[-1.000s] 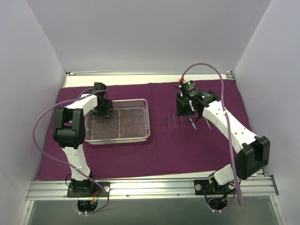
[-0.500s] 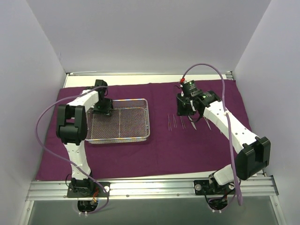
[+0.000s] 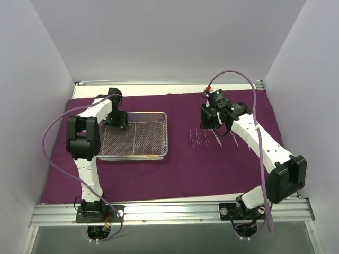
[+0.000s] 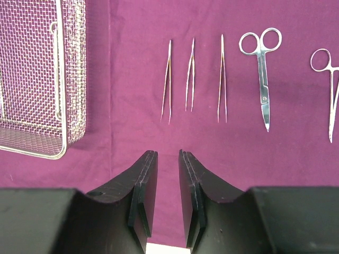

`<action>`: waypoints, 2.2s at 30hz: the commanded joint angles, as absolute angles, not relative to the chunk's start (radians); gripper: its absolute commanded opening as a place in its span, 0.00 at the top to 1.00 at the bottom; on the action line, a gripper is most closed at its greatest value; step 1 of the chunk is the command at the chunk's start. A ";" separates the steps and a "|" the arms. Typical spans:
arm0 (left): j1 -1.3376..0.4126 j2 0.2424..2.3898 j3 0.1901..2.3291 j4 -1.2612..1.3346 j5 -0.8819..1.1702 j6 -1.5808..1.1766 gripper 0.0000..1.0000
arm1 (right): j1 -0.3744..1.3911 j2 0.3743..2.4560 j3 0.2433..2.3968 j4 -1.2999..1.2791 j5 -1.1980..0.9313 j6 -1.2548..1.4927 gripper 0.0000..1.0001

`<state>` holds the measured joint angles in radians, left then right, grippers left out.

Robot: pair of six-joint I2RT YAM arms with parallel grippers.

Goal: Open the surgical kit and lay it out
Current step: Pick up the medical item from the container, then place the medical item in the surgical kit.

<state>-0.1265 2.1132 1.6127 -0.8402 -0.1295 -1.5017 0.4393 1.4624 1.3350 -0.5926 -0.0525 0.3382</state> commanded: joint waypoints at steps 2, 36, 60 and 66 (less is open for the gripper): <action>-0.110 2.160 1.609 -0.891 -0.187 -1.474 0.58 | 0.428 1.427 1.335 -0.597 -0.063 0.327 0.76; -0.336 1.758 1.582 -0.783 0.283 -0.700 0.98 | 0.379 1.505 1.425 -0.517 -0.311 0.330 0.69; -0.486 1.537 1.442 -0.730 0.546 -0.477 0.98 | 0.578 1.672 1.546 -0.285 -0.411 0.666 0.66; -0.488 1.542 1.434 -0.710 0.554 -0.486 0.98 | 0.591 1.695 1.552 -0.287 -0.425 0.684 0.67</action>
